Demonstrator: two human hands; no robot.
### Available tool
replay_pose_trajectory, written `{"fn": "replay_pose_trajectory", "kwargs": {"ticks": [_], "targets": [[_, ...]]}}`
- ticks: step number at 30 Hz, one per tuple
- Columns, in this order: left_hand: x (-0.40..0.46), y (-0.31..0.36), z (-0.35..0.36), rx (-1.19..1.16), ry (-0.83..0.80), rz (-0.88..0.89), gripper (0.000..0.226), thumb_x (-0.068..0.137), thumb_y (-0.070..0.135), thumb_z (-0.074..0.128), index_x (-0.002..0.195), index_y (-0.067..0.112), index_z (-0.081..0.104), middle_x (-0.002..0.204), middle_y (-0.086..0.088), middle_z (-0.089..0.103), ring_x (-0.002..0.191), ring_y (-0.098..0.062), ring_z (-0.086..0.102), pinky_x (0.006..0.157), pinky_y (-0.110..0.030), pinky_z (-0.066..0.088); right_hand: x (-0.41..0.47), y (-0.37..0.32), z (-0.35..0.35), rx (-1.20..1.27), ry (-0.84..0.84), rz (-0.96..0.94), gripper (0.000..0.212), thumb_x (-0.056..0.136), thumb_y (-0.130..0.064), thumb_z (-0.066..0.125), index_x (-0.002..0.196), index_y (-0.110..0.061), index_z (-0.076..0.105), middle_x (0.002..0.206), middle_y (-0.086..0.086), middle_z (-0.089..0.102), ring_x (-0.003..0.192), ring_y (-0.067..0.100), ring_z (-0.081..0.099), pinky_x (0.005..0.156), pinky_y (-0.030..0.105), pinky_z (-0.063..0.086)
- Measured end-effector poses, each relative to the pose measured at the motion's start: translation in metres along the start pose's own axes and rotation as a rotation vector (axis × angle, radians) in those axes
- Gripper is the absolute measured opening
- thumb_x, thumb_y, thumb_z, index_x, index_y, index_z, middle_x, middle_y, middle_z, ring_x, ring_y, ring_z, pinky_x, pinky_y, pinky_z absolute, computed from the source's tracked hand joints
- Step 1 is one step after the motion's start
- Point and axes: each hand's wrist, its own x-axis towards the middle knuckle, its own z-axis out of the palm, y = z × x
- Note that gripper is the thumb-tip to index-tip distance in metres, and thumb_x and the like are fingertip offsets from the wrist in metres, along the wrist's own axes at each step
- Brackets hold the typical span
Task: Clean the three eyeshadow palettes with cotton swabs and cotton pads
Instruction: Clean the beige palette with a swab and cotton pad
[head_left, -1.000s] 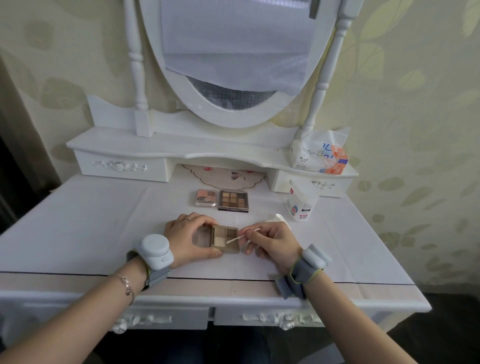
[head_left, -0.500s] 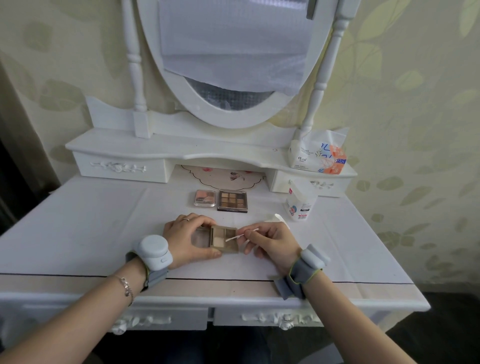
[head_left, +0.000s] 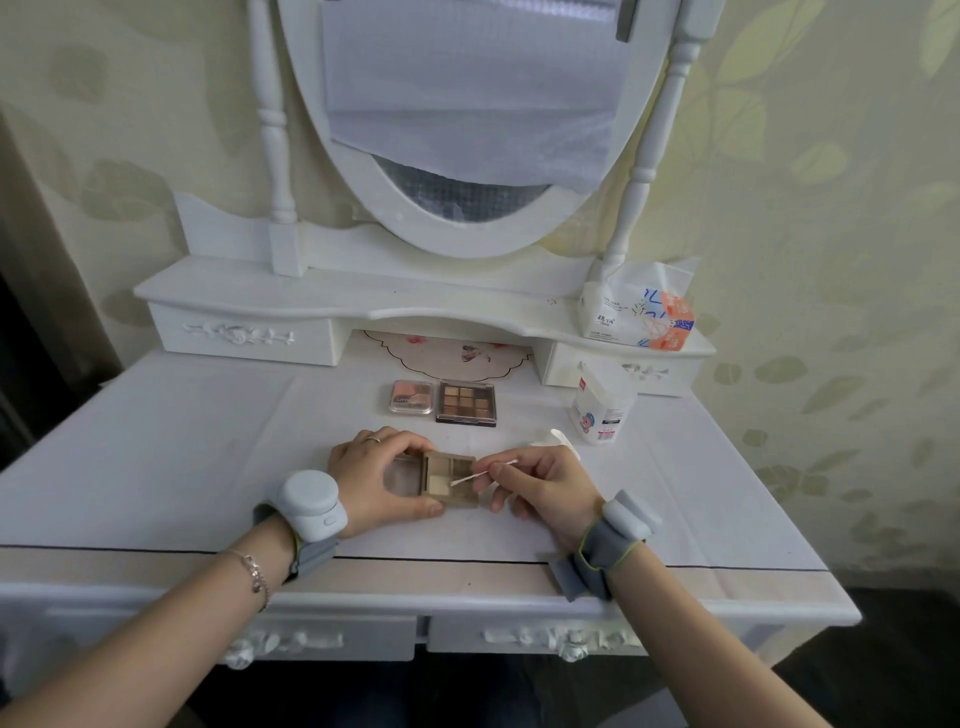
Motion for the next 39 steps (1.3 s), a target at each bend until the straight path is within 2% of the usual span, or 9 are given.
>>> {"fn": "replay_pose_trajectory", "kwargs": {"ticks": [8, 14, 19, 22, 25, 28, 33, 39], "targets": [[0.0, 0.0007, -0.0006, 0.01, -0.006, 0.002, 0.061, 0.04, 0.078, 0.049, 0.096, 0.054, 0.043, 0.106, 0.024, 0.048, 0.106, -0.003, 0.039, 0.093, -0.027, 0.024, 0.0005, 0.0002, -0.0009, 0.016, 0.005, -0.01, 0.024, 0.091, 0.001, 0.053, 0.083, -0.012, 0.072, 0.07, 0.001, 0.072, 0.049, 0.008, 0.058, 0.04, 0.016, 0.033], [-0.0008, 0.0013, -0.0008, 0.0, 0.0, 0.003, 0.058, 0.04, 0.078, 0.049, 0.092, 0.055, 0.043, 0.105, 0.026, 0.047, 0.107, -0.003, 0.04, 0.094, -0.028, 0.025, -0.0006, -0.0008, -0.0024, -0.026, -0.011, 0.004, 0.026, 0.09, 0.005, 0.05, 0.077, -0.007, 0.069, 0.06, 0.001, 0.068, 0.044, 0.009, 0.055, 0.039, 0.016, 0.032], [-0.0005, 0.0007, -0.0006, 0.004, -0.001, 0.006, 0.062, 0.04, 0.078, 0.049, 0.096, 0.053, 0.043, 0.107, 0.023, 0.049, 0.108, -0.005, 0.041, 0.097, -0.03, 0.027, -0.0001, -0.0002, -0.0009, 0.005, 0.006, -0.014, 0.024, 0.09, 0.003, 0.053, 0.082, -0.01, 0.071, 0.068, 0.001, 0.071, 0.047, 0.008, 0.056, 0.04, 0.016, 0.033], [-0.0007, 0.0008, -0.0005, 0.001, 0.001, 0.004, 0.06, 0.04, 0.078, 0.049, 0.094, 0.054, 0.043, 0.106, 0.024, 0.049, 0.109, -0.005, 0.041, 0.097, -0.03, 0.027, -0.0002, -0.0001, -0.0016, -0.024, -0.009, -0.001, 0.027, 0.09, 0.005, 0.051, 0.078, -0.008, 0.07, 0.063, 0.001, 0.069, 0.045, 0.009, 0.056, 0.039, 0.016, 0.032], [-0.0006, 0.0018, -0.0005, 0.002, 0.003, 0.001, 0.066, 0.039, 0.078, 0.049, 0.099, 0.052, 0.044, 0.108, 0.022, 0.05, 0.11, -0.005, 0.041, 0.095, -0.028, 0.026, -0.0008, -0.0007, -0.0023, -0.026, -0.013, 0.008, 0.027, 0.089, 0.006, 0.05, 0.076, -0.007, 0.069, 0.06, 0.001, 0.068, 0.044, 0.009, 0.055, 0.039, 0.017, 0.031], [-0.0006, 0.0025, -0.0007, 0.013, 0.001, -0.008, 0.07, 0.038, 0.078, 0.047, 0.103, 0.05, 0.045, 0.111, 0.019, 0.051, 0.112, -0.007, 0.041, 0.096, -0.028, 0.025, -0.0004, -0.0002, -0.0013, 0.001, -0.001, -0.003, 0.024, 0.09, 0.003, 0.053, 0.08, -0.01, 0.07, 0.066, 0.0, 0.071, 0.046, 0.008, 0.057, 0.039, 0.016, 0.033], [-0.0006, 0.0029, -0.0006, 0.002, 0.007, -0.013, 0.069, 0.038, 0.077, 0.048, 0.101, 0.05, 0.045, 0.111, 0.019, 0.051, 0.111, -0.007, 0.041, 0.092, -0.026, 0.024, -0.0011, -0.0014, -0.0023, -0.042, -0.035, 0.005, 0.028, 0.09, 0.006, 0.05, 0.076, -0.008, 0.07, 0.06, -0.001, 0.068, 0.044, 0.008, 0.056, 0.039, 0.016, 0.032], [-0.0008, 0.0028, -0.0007, 0.008, -0.003, -0.012, 0.068, 0.039, 0.078, 0.048, 0.101, 0.051, 0.044, 0.11, 0.02, 0.05, 0.111, -0.006, 0.04, 0.092, -0.026, 0.023, 0.0003, 0.0002, -0.0014, -0.022, 0.001, 0.003, 0.025, 0.09, 0.005, 0.051, 0.078, -0.008, 0.07, 0.062, 0.0, 0.069, 0.044, 0.008, 0.056, 0.039, 0.016, 0.033]]}}
